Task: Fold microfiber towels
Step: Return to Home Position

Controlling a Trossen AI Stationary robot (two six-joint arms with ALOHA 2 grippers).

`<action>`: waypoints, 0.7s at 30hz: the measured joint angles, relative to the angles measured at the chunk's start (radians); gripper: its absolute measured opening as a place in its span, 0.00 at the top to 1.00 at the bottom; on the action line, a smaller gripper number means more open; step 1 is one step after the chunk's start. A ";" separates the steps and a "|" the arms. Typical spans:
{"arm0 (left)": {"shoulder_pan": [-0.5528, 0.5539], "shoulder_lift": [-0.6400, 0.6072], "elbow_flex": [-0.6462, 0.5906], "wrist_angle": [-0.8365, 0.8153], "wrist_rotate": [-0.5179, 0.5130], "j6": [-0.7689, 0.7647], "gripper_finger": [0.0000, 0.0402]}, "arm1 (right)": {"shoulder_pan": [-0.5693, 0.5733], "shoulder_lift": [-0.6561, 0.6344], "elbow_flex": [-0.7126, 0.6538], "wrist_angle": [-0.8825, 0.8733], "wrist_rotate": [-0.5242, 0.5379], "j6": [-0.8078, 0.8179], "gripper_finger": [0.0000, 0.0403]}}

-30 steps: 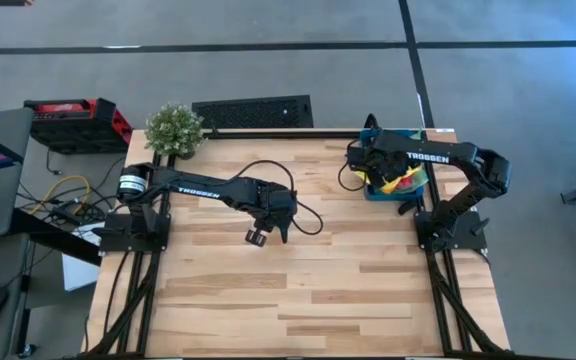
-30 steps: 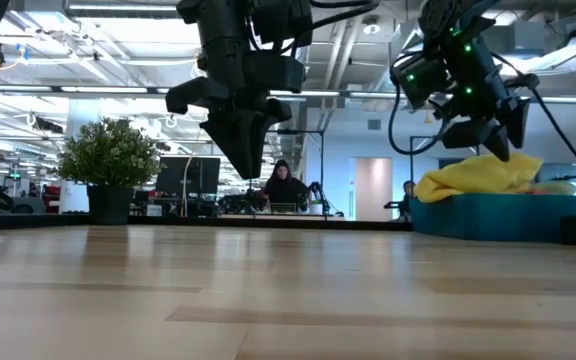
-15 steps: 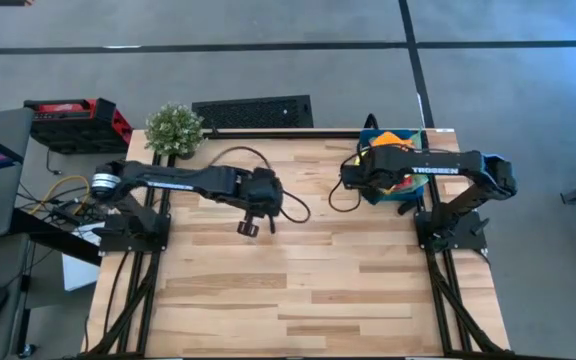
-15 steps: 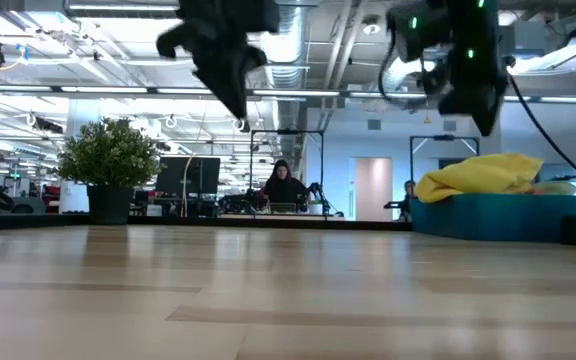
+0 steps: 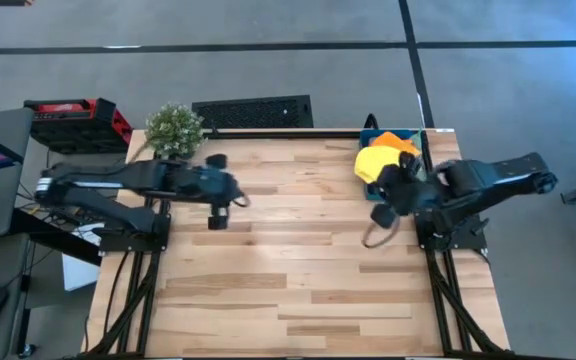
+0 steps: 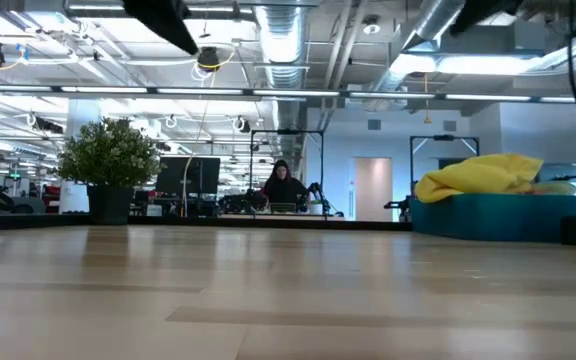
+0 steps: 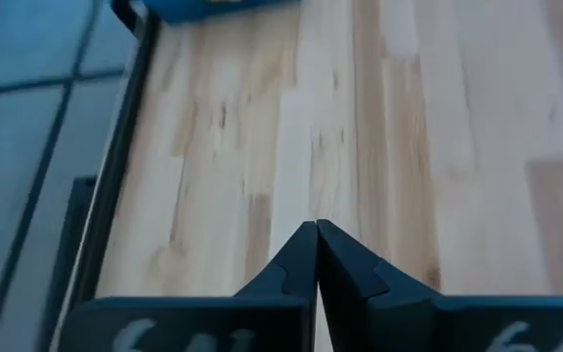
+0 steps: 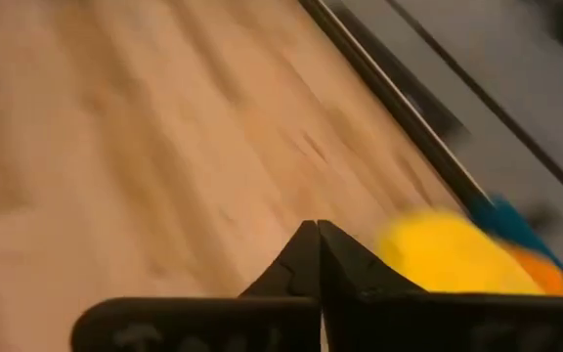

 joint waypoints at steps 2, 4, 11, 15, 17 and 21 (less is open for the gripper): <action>-0.016 -0.097 -0.084 0.074 -0.001 -0.036 1.00 | 0.059 -0.060 -0.051 0.134 0.000 -0.074 0.98; -0.034 -0.188 -0.166 0.165 -0.001 -0.049 1.00 | 0.108 -0.111 -0.112 0.269 -0.005 -0.157 0.99; -0.079 -0.480 -0.398 0.358 0.010 -0.018 1.00 | 0.227 -0.249 -0.350 0.609 -0.007 -0.362 0.94; -0.081 -0.645 -0.501 0.414 0.012 0.002 1.00 | 0.228 -0.314 -0.482 0.801 -0.003 -0.381 0.93; -0.081 -0.729 -0.550 0.449 0.014 0.008 1.00 | 0.226 -0.337 -0.539 0.862 -0.003 -0.386 0.94; -0.081 -0.897 -0.637 0.503 0.015 -0.004 1.00 | 0.210 -0.367 -0.633 0.998 -0.004 -0.388 0.97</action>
